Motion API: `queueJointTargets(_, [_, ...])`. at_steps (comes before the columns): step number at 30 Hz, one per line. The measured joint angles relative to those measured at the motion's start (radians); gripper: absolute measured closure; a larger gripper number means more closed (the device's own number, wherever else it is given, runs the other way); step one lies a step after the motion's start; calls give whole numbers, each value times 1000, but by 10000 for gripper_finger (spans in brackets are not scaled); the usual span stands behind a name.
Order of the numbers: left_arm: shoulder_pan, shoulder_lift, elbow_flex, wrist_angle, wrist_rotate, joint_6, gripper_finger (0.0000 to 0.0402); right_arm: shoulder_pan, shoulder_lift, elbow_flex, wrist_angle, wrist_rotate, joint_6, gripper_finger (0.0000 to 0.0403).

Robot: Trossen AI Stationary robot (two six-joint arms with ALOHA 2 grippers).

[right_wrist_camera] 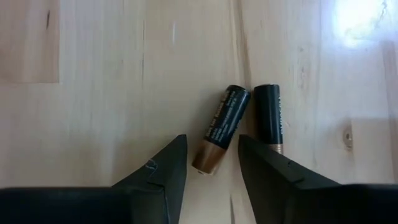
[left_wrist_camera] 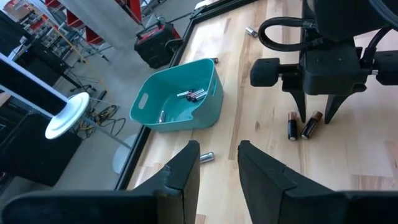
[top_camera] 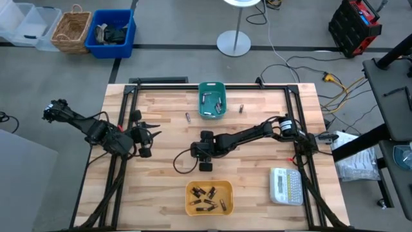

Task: Sort batteries
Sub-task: Put the bottom black battery into the yellow bin

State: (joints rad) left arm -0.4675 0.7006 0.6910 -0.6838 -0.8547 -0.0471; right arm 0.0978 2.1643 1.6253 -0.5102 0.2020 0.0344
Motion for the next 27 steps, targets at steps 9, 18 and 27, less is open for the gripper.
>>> queueJointTargets(9, [0,0,0,0,0,0,312,0,0,-6,3,-4,17,316])
queueJointTargets(18, [0,0,0,0,0,0,312,-2,0,-9,2,-30,6,361])
queueJointTargets(27, [0,0,0,-1,0,0,312,-4,-44,-12,-13,-55,-10,360])
